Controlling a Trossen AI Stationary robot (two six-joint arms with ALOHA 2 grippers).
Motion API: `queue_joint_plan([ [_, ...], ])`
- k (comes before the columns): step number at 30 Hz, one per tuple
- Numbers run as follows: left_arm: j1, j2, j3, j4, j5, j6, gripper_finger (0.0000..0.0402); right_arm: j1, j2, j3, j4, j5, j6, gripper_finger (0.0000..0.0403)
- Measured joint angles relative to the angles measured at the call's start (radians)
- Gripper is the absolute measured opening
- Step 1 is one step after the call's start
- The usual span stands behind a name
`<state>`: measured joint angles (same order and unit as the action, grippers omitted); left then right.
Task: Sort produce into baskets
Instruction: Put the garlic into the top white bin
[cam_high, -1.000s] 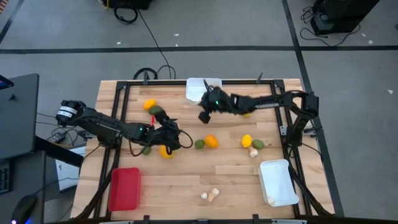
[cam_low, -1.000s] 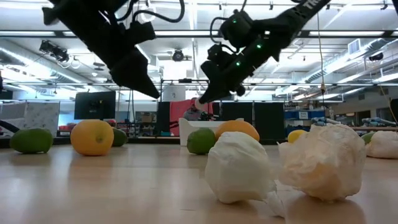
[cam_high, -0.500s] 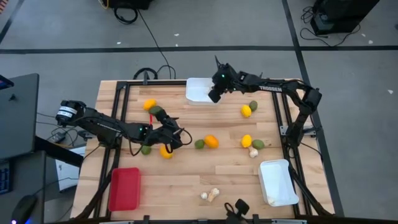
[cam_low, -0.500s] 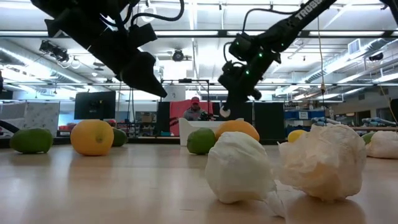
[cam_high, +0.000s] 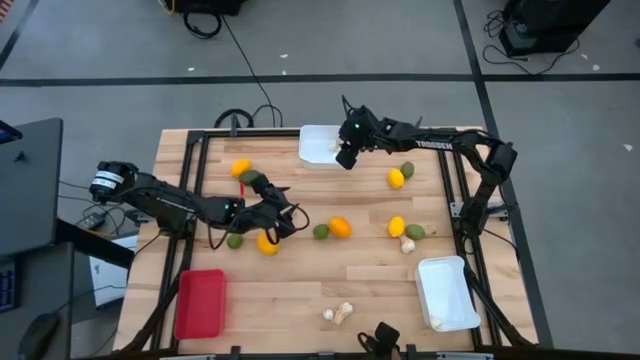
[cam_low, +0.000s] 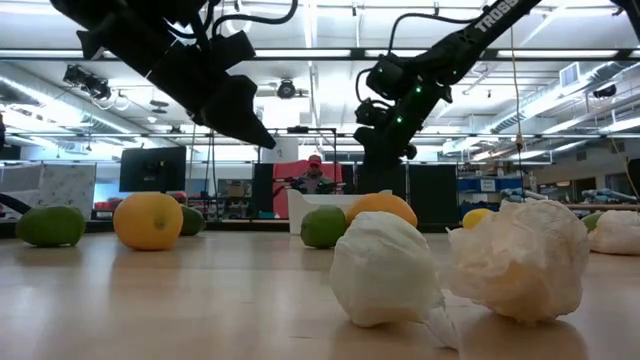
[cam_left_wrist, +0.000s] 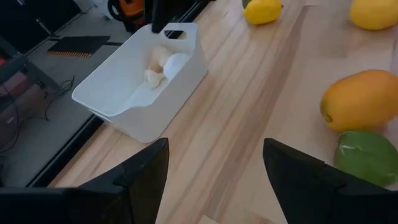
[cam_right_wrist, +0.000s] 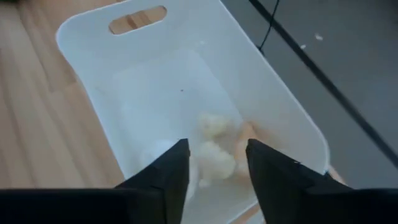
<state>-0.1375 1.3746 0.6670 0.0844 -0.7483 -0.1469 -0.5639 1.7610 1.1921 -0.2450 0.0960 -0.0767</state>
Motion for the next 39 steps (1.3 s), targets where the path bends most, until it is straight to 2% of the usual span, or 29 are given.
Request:
queue_joint_plan([
  [5, 0.003, 0.000, 0.000, -0.001, 0.000, -0.025, 0.0266, 0.030, -0.041, 0.002, -0.044, 0.007, -0.014, 0.0203],
  [12, 0.000, 0.017, 0.000, -0.010, 0.000, -0.044, 0.0266, 0.132, -0.171, 0.002, -0.389, 0.024, -0.010, 0.0199],
  [18, 0.007, 0.100, 0.000, 0.014, 0.000, -0.045, 0.0266, 0.254, -0.273, 0.002, -0.686, 0.038, 0.130, 0.0194],
  [25, 0.021, 0.225, 0.000, 0.089, -0.001, -0.038, 0.0266, 0.432, -0.336, -0.014, -0.985, 0.040, 0.367, 0.0194],
  [34, 0.051, 0.264, 0.000, 0.123, -0.003, -0.035, 0.0266, 0.719, -0.339, -0.096, -1.019, 0.026, 0.711, 0.0194],
  [39, 0.053, 0.264, 0.000, 0.155, -0.004, 0.010, 0.0266, 0.832, -0.339, -0.136, -0.993, -0.007, 0.880, 0.0194],
])
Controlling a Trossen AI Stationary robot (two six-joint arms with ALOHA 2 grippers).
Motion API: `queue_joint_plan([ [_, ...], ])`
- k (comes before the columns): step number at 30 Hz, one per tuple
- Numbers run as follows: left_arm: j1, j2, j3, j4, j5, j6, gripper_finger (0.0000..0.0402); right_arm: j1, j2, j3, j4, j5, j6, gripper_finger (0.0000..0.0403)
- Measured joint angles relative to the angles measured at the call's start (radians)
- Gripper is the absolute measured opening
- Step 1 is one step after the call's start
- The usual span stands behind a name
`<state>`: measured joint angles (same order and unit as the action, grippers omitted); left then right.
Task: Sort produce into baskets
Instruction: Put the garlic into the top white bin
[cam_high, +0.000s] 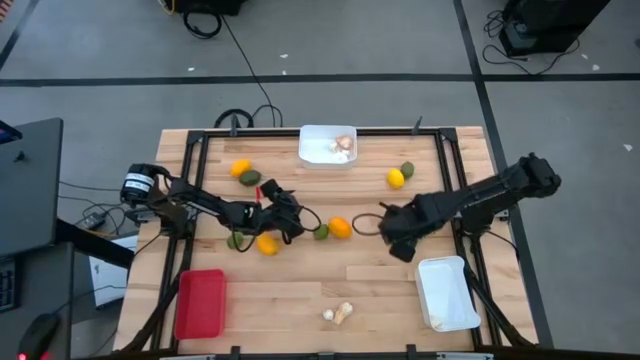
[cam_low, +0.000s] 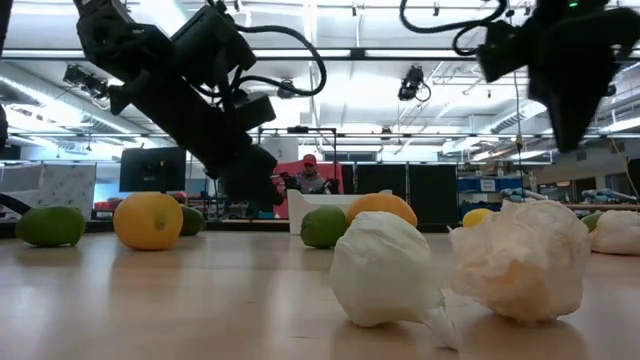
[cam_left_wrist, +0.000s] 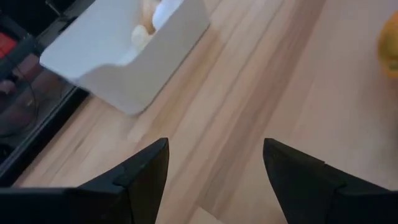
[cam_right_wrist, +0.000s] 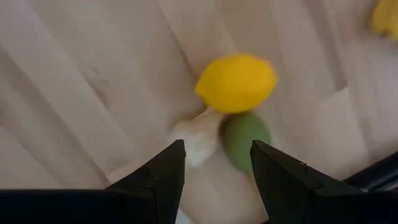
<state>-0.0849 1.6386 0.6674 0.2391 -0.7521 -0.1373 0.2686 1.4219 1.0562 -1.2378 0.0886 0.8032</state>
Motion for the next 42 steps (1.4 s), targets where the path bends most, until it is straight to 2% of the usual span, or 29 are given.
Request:
queue_joint_plan([
  [5, 0.014, 0.000, 0.000, 0.039, 0.000, 0.004, 0.0266, 0.103, 0.000, -0.061, 0.032, -0.005, 0.061, 0.0197],
  [11, 0.028, 0.000, 0.000, 0.050, 0.000, 0.003, 0.0266, 0.181, 0.000, -0.136, 0.184, -0.028, 0.061, 0.0237],
  [16, 0.034, 0.000, 0.000, 0.079, 0.000, 0.002, 0.0266, 0.191, 0.000, -0.180, 0.205, 0.047, 0.025, 0.0272],
  [20, 0.036, 0.000, 0.000, 0.084, 0.000, 0.002, 0.0266, 0.214, 0.000, -0.230, 0.216, 0.094, -0.057, 0.0281],
  [28, 0.036, 0.000, 0.000, 0.079, 0.001, -0.029, 0.0266, 0.206, 0.001, -0.282, 0.277, 0.101, -0.171, 0.0279],
  [34, 0.035, 0.000, 0.000, 0.078, 0.001, -0.066, 0.0266, 0.180, -0.001, -0.305, 0.334, 0.037, -0.247, 0.0271],
  [42, 0.031, 0.000, 0.001, 0.059, 0.075, -0.083, 0.0266, 0.135, 0.001, -0.314, 0.409, 0.003, -0.344, 0.0209],
])
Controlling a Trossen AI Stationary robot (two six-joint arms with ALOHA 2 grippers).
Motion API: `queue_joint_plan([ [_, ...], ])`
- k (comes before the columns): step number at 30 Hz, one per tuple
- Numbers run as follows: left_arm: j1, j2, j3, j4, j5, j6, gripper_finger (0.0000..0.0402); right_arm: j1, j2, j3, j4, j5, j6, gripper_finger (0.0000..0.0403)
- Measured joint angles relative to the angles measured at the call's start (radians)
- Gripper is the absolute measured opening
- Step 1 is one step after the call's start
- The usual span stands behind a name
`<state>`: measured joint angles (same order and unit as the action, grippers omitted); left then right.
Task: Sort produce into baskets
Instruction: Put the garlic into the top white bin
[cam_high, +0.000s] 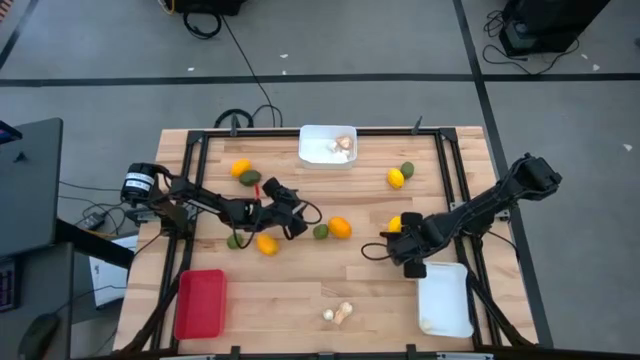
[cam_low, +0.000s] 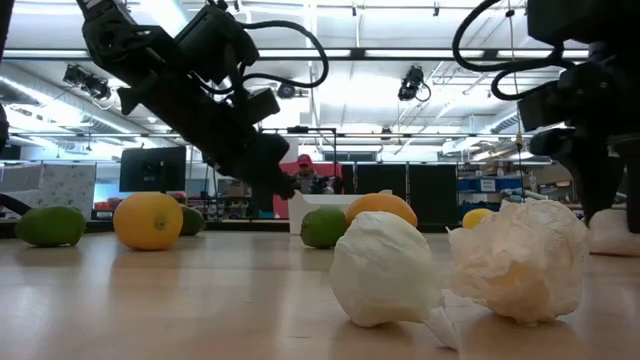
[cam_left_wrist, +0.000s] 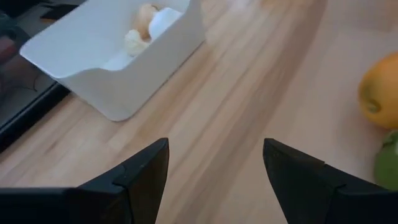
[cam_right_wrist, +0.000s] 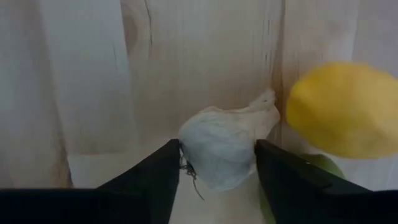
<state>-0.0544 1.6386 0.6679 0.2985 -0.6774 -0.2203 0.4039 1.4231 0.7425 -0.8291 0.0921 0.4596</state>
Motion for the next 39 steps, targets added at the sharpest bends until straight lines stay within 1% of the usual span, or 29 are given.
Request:
queue_joint_plan([
  [7, 0.000, 0.000, 0.000, -0.053, 0.006, -0.027, 0.0266, -0.067, 0.000, 0.000, 0.003, -0.066, -0.066, 0.0135],
  [13, 0.000, 0.000, 0.000, -0.055, 0.001, -0.023, 0.0266, -0.087, 0.000, 0.007, -0.001, -0.122, -0.077, 0.0067],
  [15, 0.000, 0.000, 0.000, -0.055, 0.000, -0.022, 0.0266, -0.087, -0.001, 0.024, -0.014, -0.178, -0.069, 0.0052],
  [17, 0.000, 0.000, 0.002, -0.056, 0.004, -0.019, 0.0266, -0.091, -0.001, 0.075, -0.039, -0.243, -0.063, 0.0048],
  [19, 0.000, 0.000, 0.011, -0.063, 0.020, 0.001, 0.0266, -0.092, -0.002, 0.140, -0.072, -0.267, -0.079, 0.0048],
  [21, 0.000, 0.000, 0.028, -0.081, 0.041, 0.022, 0.0266, -0.092, -0.002, 0.205, -0.103, -0.243, -0.135, 0.0048],
  [24, 0.000, 0.000, 0.069, -0.146, 0.044, 0.032, 0.0266, -0.098, -0.002, 0.298, -0.098, -0.142, -0.263, 0.0048],
  [26, 0.000, 0.000, 0.098, -0.198, 0.045, 0.033, 0.0266, -0.115, -0.002, 0.348, -0.074, -0.050, -0.345, 0.0048],
  [29, 0.000, 0.000, 0.142, -0.305, 0.070, 0.033, 0.0266, -0.171, -0.002, 0.416, 0.019, 0.114, -0.425, 0.0048],
  [31, 0.000, 0.000, 0.172, -0.391, 0.077, 0.033, 0.0266, -0.221, -0.003, 0.440, 0.081, 0.182, -0.469, 0.0048],
  [33, -0.003, 0.000, 0.196, -0.473, 0.082, 0.027, 0.0266, -0.284, -0.004, 0.443, 0.149, 0.194, -0.520, 0.0049],
  [35, -0.008, 0.000, 0.205, -0.521, 0.083, 0.024, 0.0266, -0.359, -0.001, 0.443, 0.193, 0.173, -0.548, 0.0049],
  [39, -0.035, -0.005, 0.206, -0.537, 0.084, 0.007, 0.0266, -0.526, 0.029, 0.443, 0.262, 0.121, -0.567, 0.0049],
])
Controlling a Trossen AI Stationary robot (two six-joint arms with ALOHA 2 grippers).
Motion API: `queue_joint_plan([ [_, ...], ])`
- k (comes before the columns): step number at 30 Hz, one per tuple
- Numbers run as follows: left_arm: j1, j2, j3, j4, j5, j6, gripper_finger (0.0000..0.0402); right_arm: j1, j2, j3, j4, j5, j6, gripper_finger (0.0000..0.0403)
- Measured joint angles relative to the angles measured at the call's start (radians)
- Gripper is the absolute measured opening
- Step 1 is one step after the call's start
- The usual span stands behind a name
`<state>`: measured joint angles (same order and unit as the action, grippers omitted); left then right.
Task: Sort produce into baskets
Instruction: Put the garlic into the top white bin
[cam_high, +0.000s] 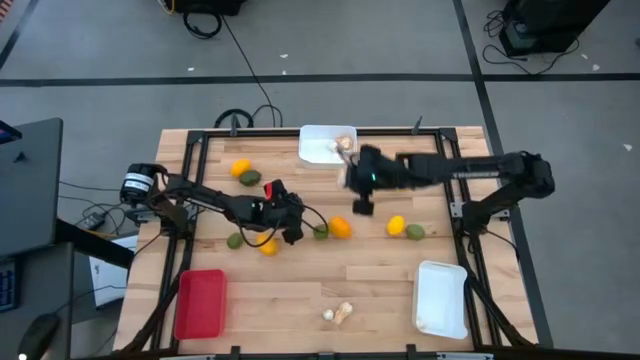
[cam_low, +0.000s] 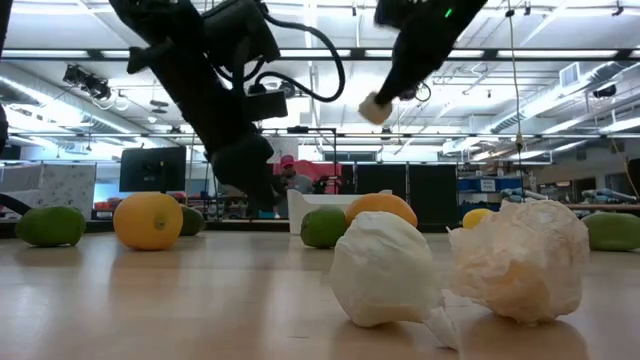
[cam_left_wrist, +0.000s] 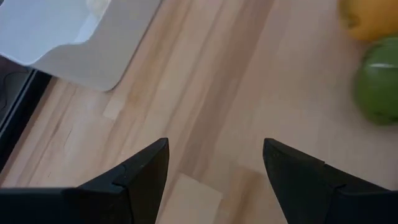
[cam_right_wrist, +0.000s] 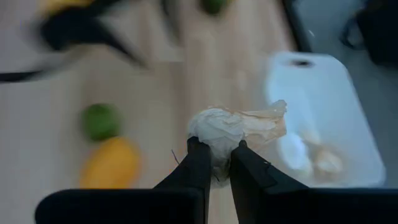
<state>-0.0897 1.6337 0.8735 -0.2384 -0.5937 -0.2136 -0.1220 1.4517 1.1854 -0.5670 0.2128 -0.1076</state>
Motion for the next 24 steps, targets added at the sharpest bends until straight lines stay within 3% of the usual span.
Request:
queue_joint_plan([
  [7, -0.058, 0.000, 0.001, -0.022, -0.004, -0.027, 0.0266, -0.256, 0.144, 0.000, 0.282, -0.149, 0.001, 0.0050],
  [10, -0.067, 0.000, 0.001, -0.034, -0.007, -0.027, 0.0266, -0.321, 0.222, 0.000, 0.363, -0.130, 0.026, 0.0058],
  [16, -0.070, 0.000, 0.001, -0.089, -0.008, -0.057, 0.0266, -0.399, 0.337, 0.000, 0.412, -0.011, 0.029, 0.0110],
  [24, -0.070, 0.000, 0.001, -0.104, -0.010, -0.101, 0.0266, -0.438, 0.374, 0.000, 0.417, -0.085, 0.026, 0.0179],
])
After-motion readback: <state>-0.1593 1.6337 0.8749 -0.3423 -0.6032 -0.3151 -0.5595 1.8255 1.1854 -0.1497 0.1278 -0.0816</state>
